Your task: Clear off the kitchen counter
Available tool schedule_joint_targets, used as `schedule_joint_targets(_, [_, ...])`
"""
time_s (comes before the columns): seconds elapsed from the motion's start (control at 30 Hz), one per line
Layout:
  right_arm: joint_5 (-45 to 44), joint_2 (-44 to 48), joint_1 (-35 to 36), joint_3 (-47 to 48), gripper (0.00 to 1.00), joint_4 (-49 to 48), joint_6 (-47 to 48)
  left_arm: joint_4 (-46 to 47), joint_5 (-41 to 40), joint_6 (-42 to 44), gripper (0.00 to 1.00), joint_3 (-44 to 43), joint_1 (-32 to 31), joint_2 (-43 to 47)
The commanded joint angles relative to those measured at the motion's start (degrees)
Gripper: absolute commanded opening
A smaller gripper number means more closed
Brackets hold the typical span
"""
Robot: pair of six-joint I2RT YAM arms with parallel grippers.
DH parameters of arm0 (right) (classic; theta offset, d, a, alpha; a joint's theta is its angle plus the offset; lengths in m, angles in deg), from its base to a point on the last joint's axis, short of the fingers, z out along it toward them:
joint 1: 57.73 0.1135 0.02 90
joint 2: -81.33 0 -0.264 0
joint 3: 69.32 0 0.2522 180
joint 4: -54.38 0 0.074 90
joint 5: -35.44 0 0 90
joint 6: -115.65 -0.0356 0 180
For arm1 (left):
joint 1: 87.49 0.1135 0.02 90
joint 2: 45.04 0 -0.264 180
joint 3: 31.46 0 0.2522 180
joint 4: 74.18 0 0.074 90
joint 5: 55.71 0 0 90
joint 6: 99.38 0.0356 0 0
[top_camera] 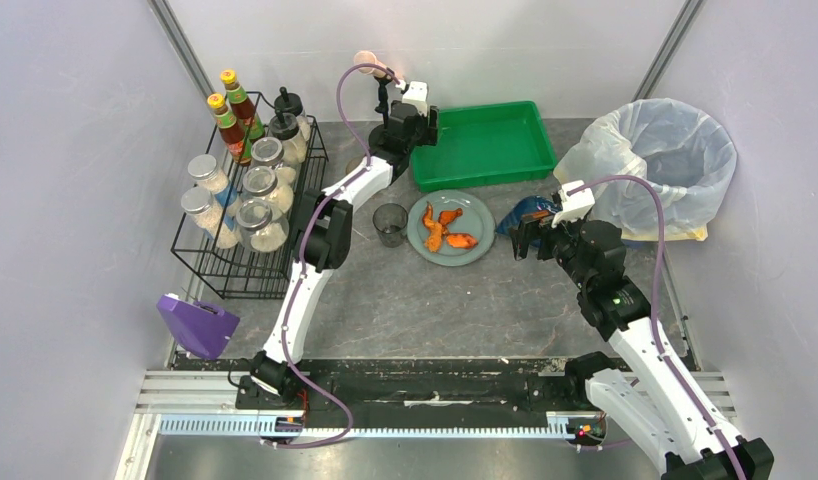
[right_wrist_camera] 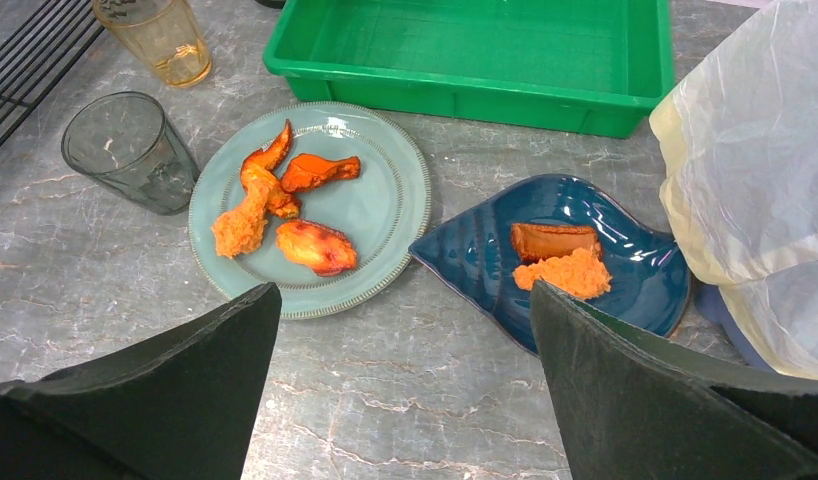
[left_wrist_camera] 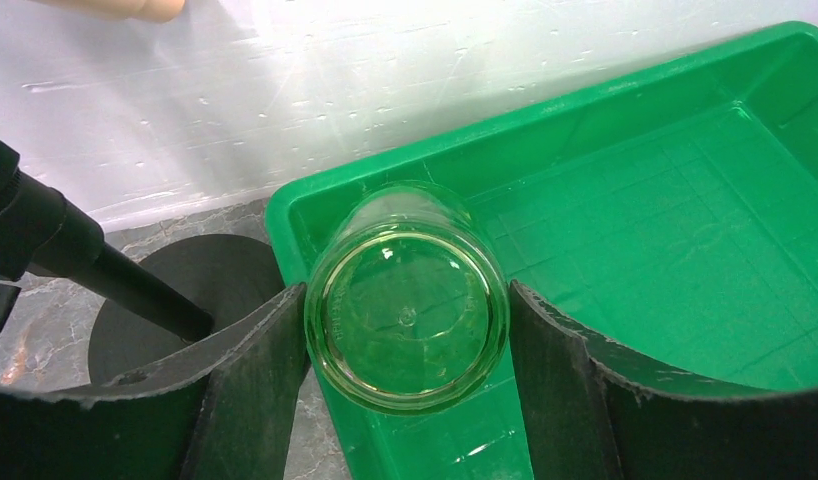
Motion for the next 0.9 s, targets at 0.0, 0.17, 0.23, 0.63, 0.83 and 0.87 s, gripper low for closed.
schedule_joint_targets(0.0, [-0.8, 0.6, -0.2, 2.3, 0.98, -1.5, 0.0, 1.8, 0.0, 0.4, 0.77, -2.2, 0.4, -0.1])
schedule_joint_targets(0.17, [-0.7, 0.5, -0.2, 2.2, 0.98, -1.4, -0.2, 1.7, 0.1, 0.6, 0.86, -2.0, 0.5, 0.4])
schedule_joint_targets(0.23, [-0.6, 0.5, -0.2, 2.1, 0.98, -1.4, -0.3, 1.7, 0.4, 0.6, 0.87, -2.0, 0.5, 0.6])
schedule_joint_targets(0.63, [0.3, 0.8, -0.2, 2.9, 0.98, -1.4, -0.4, 3.1, 2.2, -2.4, 0.88, 2.0, 0.4, 6.3])
schedule_joint_targets(0.83, [1.7, 0.6, -0.2, 3.1, 0.98, -2.1, -1.3, 2.7, 4.7, -6.2, 0.88, 9.5, 0.2, 16.2])
schedule_joint_targets(0.87, [2.1, 0.4, -0.2, 3.2, 0.98, -2.1, -1.6, 2.4, 4.9, -6.8, 0.88, 11.4, 0.2, 18.0])
